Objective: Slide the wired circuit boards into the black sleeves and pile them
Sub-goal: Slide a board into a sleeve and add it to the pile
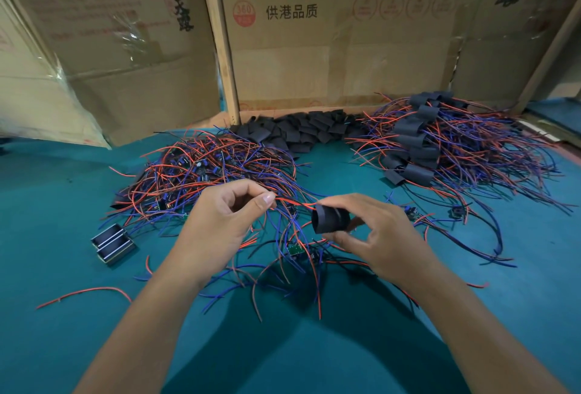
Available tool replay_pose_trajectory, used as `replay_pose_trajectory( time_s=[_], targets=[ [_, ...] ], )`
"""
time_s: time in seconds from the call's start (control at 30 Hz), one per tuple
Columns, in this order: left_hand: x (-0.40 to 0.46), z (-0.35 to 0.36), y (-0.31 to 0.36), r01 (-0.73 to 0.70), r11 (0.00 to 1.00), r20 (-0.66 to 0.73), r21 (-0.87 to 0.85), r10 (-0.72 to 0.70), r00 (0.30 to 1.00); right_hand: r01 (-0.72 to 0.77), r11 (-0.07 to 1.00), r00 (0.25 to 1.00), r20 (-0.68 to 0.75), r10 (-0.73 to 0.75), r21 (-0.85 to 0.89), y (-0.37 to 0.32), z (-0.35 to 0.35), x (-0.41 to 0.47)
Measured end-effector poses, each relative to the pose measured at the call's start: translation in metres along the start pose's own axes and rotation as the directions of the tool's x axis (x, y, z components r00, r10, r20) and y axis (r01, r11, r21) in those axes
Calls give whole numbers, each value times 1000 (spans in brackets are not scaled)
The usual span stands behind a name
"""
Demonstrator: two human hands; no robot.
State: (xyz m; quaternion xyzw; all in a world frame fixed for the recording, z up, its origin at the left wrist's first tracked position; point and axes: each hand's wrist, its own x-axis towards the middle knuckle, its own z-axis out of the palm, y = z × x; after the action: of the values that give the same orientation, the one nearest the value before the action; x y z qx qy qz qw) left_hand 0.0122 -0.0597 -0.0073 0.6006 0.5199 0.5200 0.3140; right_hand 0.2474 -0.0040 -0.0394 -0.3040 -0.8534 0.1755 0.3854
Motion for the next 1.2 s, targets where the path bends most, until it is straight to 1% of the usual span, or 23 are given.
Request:
replay_pose_trajectory(
  time_s=[0.13, 0.23, 0.27, 0.33, 0.4, 0.47, 0.53, 0.63, 0.7, 0.77, 0.8, 0.9, 0.97, 1.03, 1.13, 1.2],
  targets=[
    [-1, 7, -1, -37, 999, 40, 38, 35, 999, 7, 996, 1000, -27, -9, -86, -5, 5, -2],
    [-2, 14, -3, -83, 990, 94, 116, 73, 993, -69, 985, 997, -30, 65, -156, -10, 10, -2],
    [-2, 18, -4, -101, 984, 115, 144, 85, 990, -86, 985, 996, -31, 82, -151, -12, 12, -2],
    [-4, 27, -7, -115, 975, 142, 188, 89, 986, -96, 993, 995, -44, 93, -70, -17, 16, -2],
    [-6, 34, -10, -128, 956, 133, 265, 95, 987, -103, 995, 994, -33, 102, -10, -22, 21, -1],
    [-8, 38, -12, -174, 916, 145, 363, 129, 981, -114, 993, 993, 7, 114, -27, -24, 25, -1],
    [-8, 39, -13, -193, 902, 175, 387, 134, 975, -128, 985, 989, 63, 136, -113, -23, 28, -1],
    [-9, 41, -15, -198, 890, 228, 411, 110, 967, -132, 941, 972, 148, 185, -311, -23, 30, -3],
    [-8, 40, -15, -166, 910, 264, 379, 65, 962, -139, 920, 963, 167, 212, -366, -23, 27, -3],
    [-7, 30, -17, -99, 940, 322, 328, -13, 947, -176, 915, 953, 170, 251, -364, -22, 22, -3],
    [-6, 23, -18, -86, 934, 361, 347, -48, 931, -200, 910, 948, 162, 273, -364, -20, 19, -2],
    [-4, 6, -23, -156, 846, 445, 509, -103, 890, -260, 898, 936, 137, 325, -355, -14, 12, -1],
    [-2, 5, -24, -169, 820, 445, 546, -114, 888, -279, 897, 930, 135, 341, -342, -12, 9, -1],
    [-1, 7, -25, -169, 818, 432, 550, -105, 895, -297, 893, 925, 131, 357, -338, -11, 8, -1],
    [0, 4, -26, -172, 834, 429, 524, -84, 900, -318, 877, 909, 148, 390, -361, -14, 6, -2],
    [1, 1, -27, -156, 853, 416, 498, -78, 906, -323, 861, 884, 199, 422, -393, -14, 3, -3]
  ],
)
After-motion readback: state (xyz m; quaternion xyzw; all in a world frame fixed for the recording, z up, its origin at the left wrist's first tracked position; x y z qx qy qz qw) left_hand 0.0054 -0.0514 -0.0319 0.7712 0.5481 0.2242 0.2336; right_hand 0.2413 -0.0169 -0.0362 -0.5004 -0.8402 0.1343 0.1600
